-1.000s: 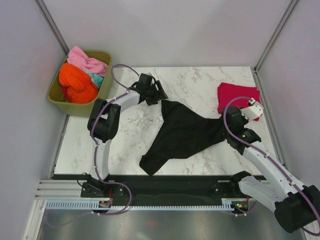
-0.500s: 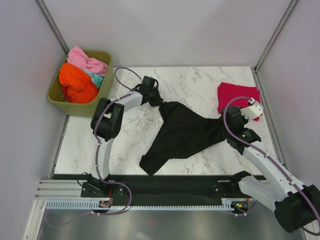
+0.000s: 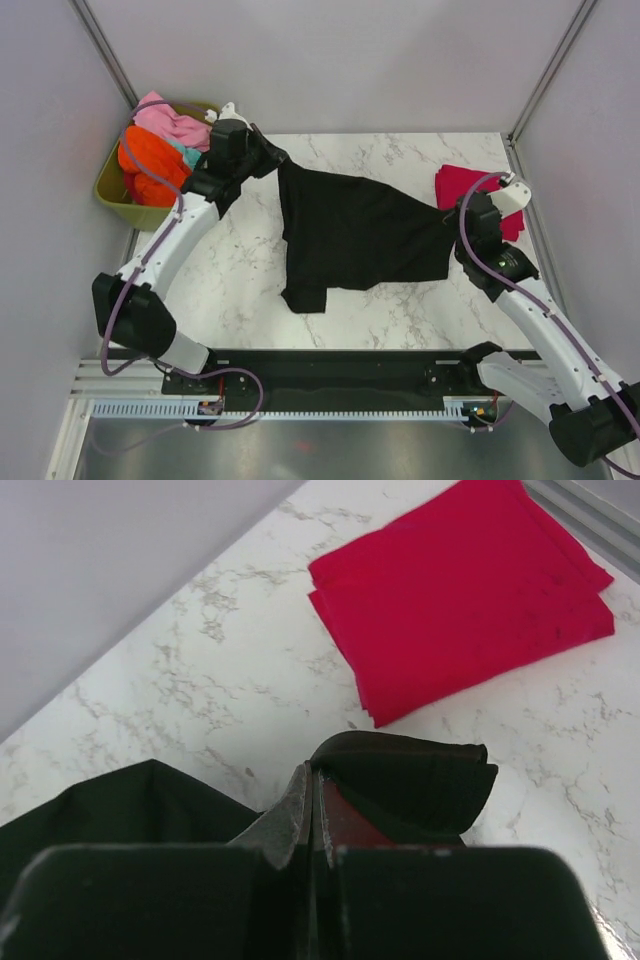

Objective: Fold and stack the t-shirts
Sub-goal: Flatten the tshirt out

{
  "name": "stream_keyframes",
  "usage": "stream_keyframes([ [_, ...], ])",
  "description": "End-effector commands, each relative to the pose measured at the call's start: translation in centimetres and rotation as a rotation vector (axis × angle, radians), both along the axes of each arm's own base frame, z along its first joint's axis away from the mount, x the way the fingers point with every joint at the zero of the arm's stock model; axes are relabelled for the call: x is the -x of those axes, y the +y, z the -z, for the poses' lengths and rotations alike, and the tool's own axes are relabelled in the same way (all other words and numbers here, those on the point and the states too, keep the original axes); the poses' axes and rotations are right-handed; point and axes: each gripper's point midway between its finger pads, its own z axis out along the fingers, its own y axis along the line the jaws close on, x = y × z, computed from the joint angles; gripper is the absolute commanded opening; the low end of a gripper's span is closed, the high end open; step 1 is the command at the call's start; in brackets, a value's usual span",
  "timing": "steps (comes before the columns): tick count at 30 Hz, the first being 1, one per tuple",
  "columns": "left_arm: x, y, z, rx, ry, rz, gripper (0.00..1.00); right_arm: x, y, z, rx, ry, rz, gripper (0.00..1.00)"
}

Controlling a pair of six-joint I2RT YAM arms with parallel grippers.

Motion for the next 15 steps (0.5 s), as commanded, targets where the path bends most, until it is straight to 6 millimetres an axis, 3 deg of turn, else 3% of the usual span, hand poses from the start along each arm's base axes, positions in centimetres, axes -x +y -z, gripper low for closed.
stream_keyframes([
  [1,1.9,3.1,-2.2,-0.078,-0.060,-0.082,0.02,0.1,1.0,-4.0,-0.006,-0.063,-0.088,0.00],
  [2,2.9,4.2,-4.4,-0.077,-0.107,-0.117,0.02,0.0,1.2,-5.5,-0.013,-0.087,-0.103,0.00],
  [4,4.1,5.4,-6.3,-0.085,-0.140,-0.147,0.02,0.2,1.6,-6.9,0.003,-0.094,-0.144,0.00],
  [5,4.8,6.1,-7.7,-0.085,-0.169,-0.174,0.02,0.3,1.6,-8.9,-0.001,-0.126,-0.152,0.00],
  [6,6.2,7.0,-10.1,-0.077,-0.223,-0.187,0.02,0.6,1.5,-9.3,0.010,-0.118,-0.158,0.00],
  [8,8.0,8.5,-12.3,-0.079,-0.267,-0.231,0.02,1.4,1.3,-11.7,0.016,-0.147,-0.174,0.00],
  [9,10.0,9.6,-14.6,-0.062,-0.324,-0.249,0.02,1.8,1.2,-12.4,0.015,-0.161,-0.176,0.00],
  [11,12.0,10.9,-16.1,-0.060,-0.362,-0.280,0.02,3.0,1.0,-14.4,0.012,-0.208,-0.201,0.00],
  [12,14.4,12.0,-18.1,-0.035,-0.422,-0.293,0.02,3.5,1.0,-14.9,0.009,-0.225,-0.213,0.00],
  [15,17.8,13.3,-19.9,-0.009,-0.483,-0.301,0.02,5.5,1.1,-17.0,-0.004,-0.276,-0.263,0.00],
])
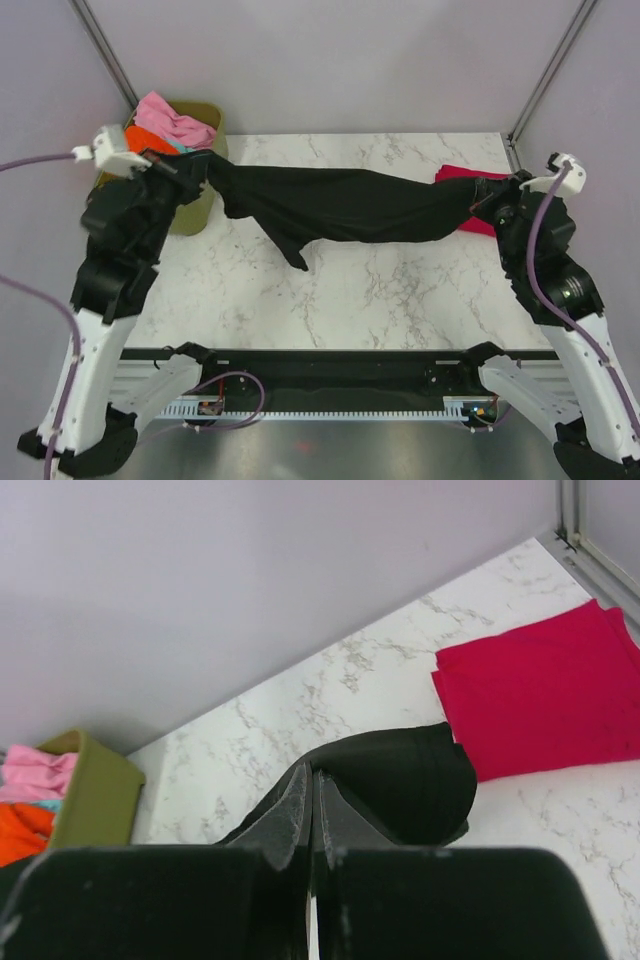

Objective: Fold and stack the t-shirts
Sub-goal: Flatten the tshirt out

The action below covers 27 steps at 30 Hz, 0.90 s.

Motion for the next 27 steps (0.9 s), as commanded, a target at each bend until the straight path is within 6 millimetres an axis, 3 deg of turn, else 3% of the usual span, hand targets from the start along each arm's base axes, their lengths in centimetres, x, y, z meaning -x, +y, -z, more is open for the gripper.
stream_keyframes([
  [1,5.0,3.3,-3.4,-0.003,-0.119,-0.068,0.02,3.1,-0.1,-3.7,0.004,-0.083,-0.081,0.00],
  [6,9.7,4.8,-5.7,0.030,-0.199,-0.057,0.02,6.2,0.8,-5.6,-0.012,-0.142,-0.199,0.00],
  [10,10.3,5.0,-6.0,0.030,-0.195,-0.060,0.02,7.5,0.9,-6.8,-0.017,-0.171,-0.229,0.00],
  [13,8.1,4.3,-4.0,0.015,-0.125,-0.067,0.02,6.4,1.3,-5.5,0.001,-0.119,-0.229,0.00],
  [14,6.5,3.9,-2.1,0.005,-0.067,-0.075,0.02,5.8,1.5,-4.8,0.008,-0.097,-0.226,0.00],
  [16,4.7,3.5,-0.2,-0.001,-0.022,-0.088,0.02,3.8,2.1,-2.0,0.029,-0.022,-0.219,0.00],
  [18,2.2,2.6,3.6,-0.021,0.063,-0.096,0.02,1.8,2.5,-0.2,0.038,0.013,-0.196,0.00],
  [19,1.2,2.4,4.1,-0.015,0.058,-0.104,0.02,0.9,2.4,1.6,0.050,0.049,-0.174,0.00],
  [20,0.0,2.0,6.5,-0.024,0.104,-0.108,0.02,-0.1,2.6,1.9,0.046,0.045,-0.161,0.00],
  [22,-3.0,1.4,8.8,-0.026,0.137,-0.133,0.02,-2.4,2.7,4.4,0.058,0.104,-0.114,0.00],
  [23,-4.2,1.2,10.1,-0.021,0.166,-0.143,0.02,-3.6,3.2,4.2,0.036,0.084,-0.107,0.00],
  [24,-6.7,0.6,12.8,-0.046,0.240,-0.148,0.02,-5.5,3.8,6.0,0.047,0.134,-0.097,0.00],
  [25,-8.2,1.2,13.8,-0.040,0.270,-0.170,0.02,-7.0,4.2,5.4,0.032,0.111,-0.083,0.00],
  [26,-9.6,1.3,13.3,-0.018,0.272,-0.184,0.02,-8.2,4.2,5.5,0.021,0.116,-0.049,0.00],
  [27,-11.2,1.6,14.4,-0.018,0.304,-0.200,0.02,-10.5,4.7,7.7,0.039,0.175,-0.027,0.00],
])
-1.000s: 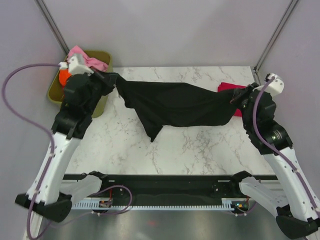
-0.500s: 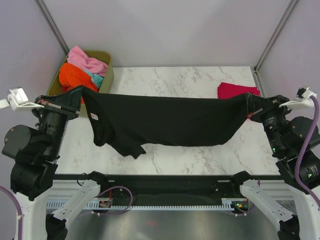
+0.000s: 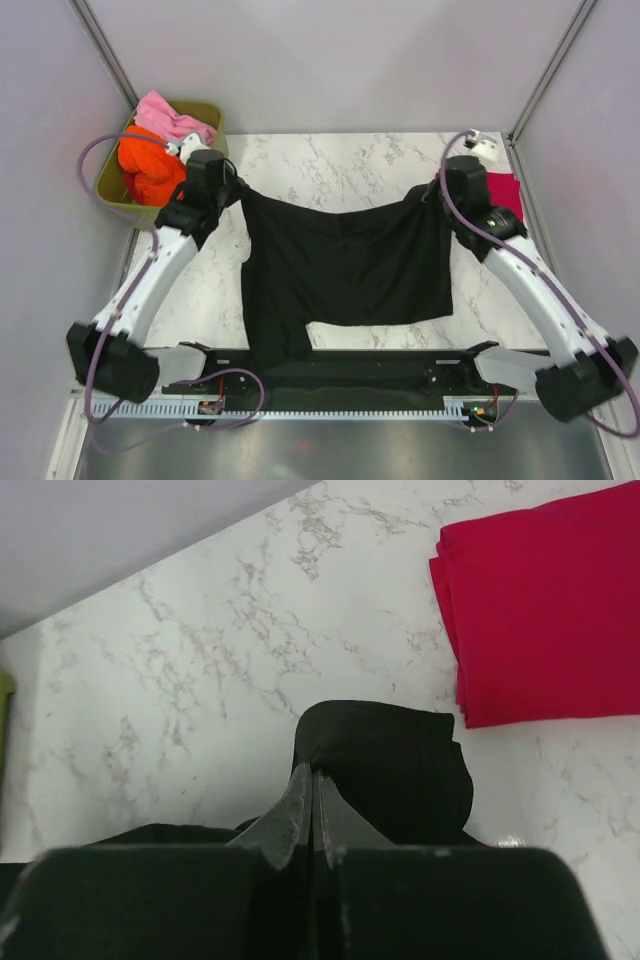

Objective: Fold and stack the t-shirts
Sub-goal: Flatten the tshirt out

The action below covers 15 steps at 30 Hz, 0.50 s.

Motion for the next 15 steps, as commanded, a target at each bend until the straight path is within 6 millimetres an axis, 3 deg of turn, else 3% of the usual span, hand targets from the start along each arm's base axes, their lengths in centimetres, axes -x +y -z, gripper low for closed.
stream_keyframes([
  [1,-6.6,2.2,0.2,0.072,-0.021,-0.126,0.02,-6.0,0.3,-2.9,-0.056,-0.117,0.124,0.00],
  [2,-8.5,2.6,-0.8,0.082,-0.039,-0.138,0.02,-7.3,0.4,-2.8,-0.057,-0.115,0.139,0.00],
  [3,-9.9,3.7,-0.3,0.075,-0.027,-0.166,0.02,-9.7,0.8,-0.5,-0.045,-0.069,0.152,0.00],
  [4,-12.1,4.1,2.5,0.052,0.025,-0.185,0.02,-11.2,1.1,-1.4,-0.059,-0.092,0.155,0.00],
  [5,-14.0,4.2,1.0,0.034,-0.032,-0.176,0.02,-12.6,1.3,-1.5,-0.065,-0.109,0.160,0.00],
  [6,-15.2,4.6,1.5,0.016,-0.030,-0.178,0.04,-14.6,1.4,1.0,-0.044,-0.064,0.170,0.07],
  [7,-17.7,4.5,2.9,-0.002,-0.009,-0.165,0.20,-16.0,1.6,-0.3,-0.055,-0.097,0.173,0.51],
  [8,-18.7,4.5,3.1,-0.024,-0.001,-0.149,0.60,-17.1,1.6,0.1,-0.042,-0.092,0.176,0.74],
  [9,-19.2,5.3,4.6,-0.032,0.055,-0.161,0.72,-18.5,1.4,2.1,-0.011,-0.053,0.175,0.85],
  [10,-19.8,5.3,4.4,-0.026,0.063,-0.160,0.78,-19.3,1.4,1.0,-0.012,-0.071,0.174,0.95],
  [12,-20.8,5.3,3.5,-0.033,0.043,-0.142,0.83,-20.0,1.7,1.3,0.000,-0.063,0.152,0.95],
  [15,-19.9,5.0,2.3,-0.037,0.029,-0.116,0.83,-19.2,1.7,1.1,-0.004,-0.059,0.132,0.91],
])
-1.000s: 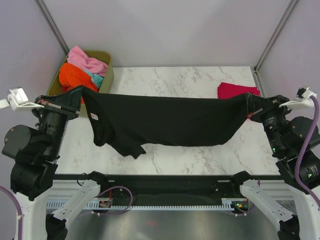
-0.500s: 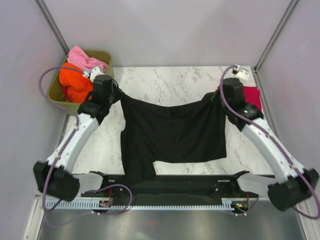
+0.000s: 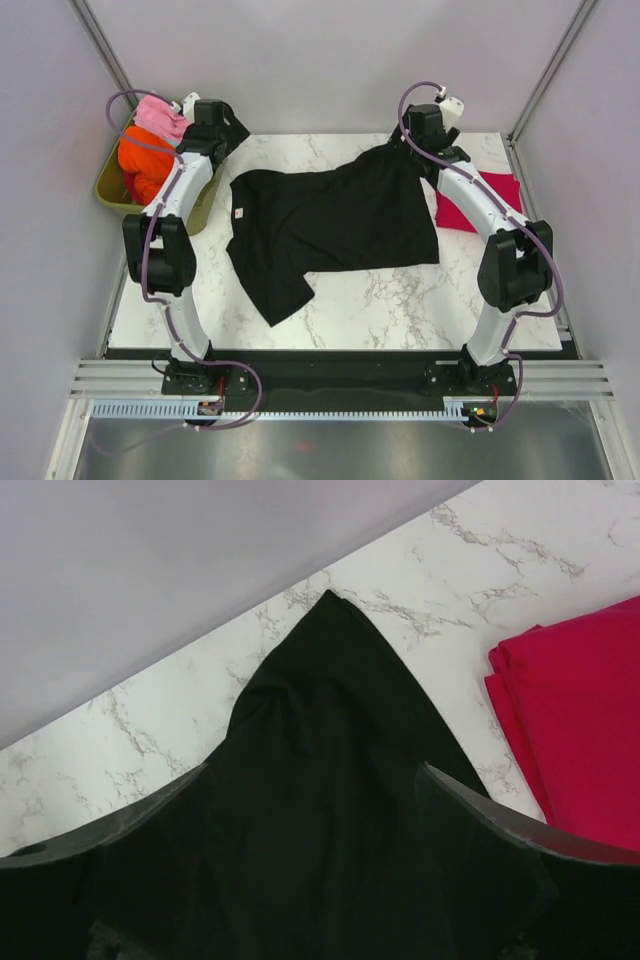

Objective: Fold and stack the t-shirts
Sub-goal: Flatten the tshirt out

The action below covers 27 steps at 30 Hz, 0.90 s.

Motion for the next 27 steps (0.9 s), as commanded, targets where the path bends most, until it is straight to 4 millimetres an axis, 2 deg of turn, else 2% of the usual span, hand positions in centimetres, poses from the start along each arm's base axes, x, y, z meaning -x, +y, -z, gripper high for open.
stream_keyframes([
  [1,0.8,-0.6,-4.7,-0.006,-0.080,0.054,0.83,0.4,0.1,-3.5,-0.021,-0.079,-0.021,0.87],
  [2,1.3,-0.7,-4.6,0.006,-0.072,0.058,0.83,1.1,-0.1,-3.8,-0.032,-0.079,-0.015,0.84],
  [3,2.3,-1.1,-5.8,0.028,-0.091,0.073,0.83,2.0,-0.4,-2.0,-0.029,-0.038,-0.009,0.80],
  [4,3.4,-1.2,-4.3,0.042,-0.054,0.076,0.83,2.9,-0.4,-1.1,-0.033,-0.007,-0.016,0.79],
  [5,4.3,-1.4,-4.1,0.066,-0.046,0.073,0.84,4.0,-0.5,-1.5,-0.053,-0.007,-0.013,0.79],
  [6,5.6,-1.4,-5.6,0.084,-0.076,0.077,0.85,5.5,-1.0,0.8,-0.045,0.048,-0.005,0.77],
  [7,7.2,-1.3,-3.3,0.094,-0.023,0.067,0.88,6.6,-1.4,1.6,-0.048,0.072,0.005,0.75],
  [8,8.4,-1.4,-3.0,0.119,-0.017,0.053,0.96,7.9,-1.8,0.8,-0.067,0.052,0.015,0.73],
  [9,9.4,-1.1,-2.6,0.131,-0.008,0.038,1.00,9.8,-2.3,3.4,-0.057,0.108,0.023,0.72],
  [10,11.5,-1.0,-1.6,0.157,0.011,0.018,1.00,10.8,-2.7,4.1,-0.056,0.120,0.029,0.72],
  [11,12.5,-0.9,-1.1,0.169,0.022,0.012,1.00,12.1,-3.0,3.4,-0.067,0.099,0.029,0.72],
  [12,13.4,-0.8,-0.4,0.192,0.037,0.015,1.00,13.7,-3.5,5.6,-0.056,0.147,0.036,0.71],
  [13,15.1,-0.8,0.4,0.219,0.051,0.017,1.00,14.8,-3.9,6.4,-0.052,0.172,0.043,0.71],
  [14,16.0,-0.9,0.9,0.238,0.063,0.026,0.99,15.8,-4.3,6.2,-0.060,0.168,0.056,0.70],
  [15,16.8,-1.5,1.1,0.260,0.071,0.057,0.97,17.3,-4.7,8.2,-0.047,0.219,0.063,0.70],
  [16,18.2,-1.8,2.9,0.279,0.115,0.059,0.93,18.2,-4.9,8.8,-0.053,0.239,0.069,0.69],
  [17,19.5,-2.1,3.2,0.301,0.135,0.064,0.91,19.0,-5.1,9.1,-0.063,0.243,0.075,0.68],
  [18,20.4,-3.1,3.7,0.334,0.158,0.103,0.88,20.1,-4.9,10.8,-0.074,0.284,0.065,0.68],
  [19,21.7,-3.4,5.4,0.348,0.204,0.115,0.85,20.7,-5.0,11.5,-0.079,0.299,0.064,0.67],
  [21,23.6,-4.3,6.5,0.366,0.243,0.145,0.81,22.0,-5.2,13.2,-0.077,0.340,0.071,0.63],
  [22,24.9,-4.5,8.2,0.367,0.286,0.149,0.79,22.3,-5.5,13.7,-0.071,0.350,0.083,0.61],
  [24,26.5,-4.8,9.0,0.353,0.309,0.162,0.78,23.0,-5.9,15.0,-0.053,0.380,0.096,0.57],
  [25,27.6,-4.7,10.3,0.346,0.341,0.156,0.78,23.1,-6.0,15.4,-0.050,0.384,0.104,0.56],
  [27,28.8,-5.0,10.6,0.345,0.341,0.167,0.78,23.5,-6.2,16.8,-0.038,0.416,0.108,0.55],
])
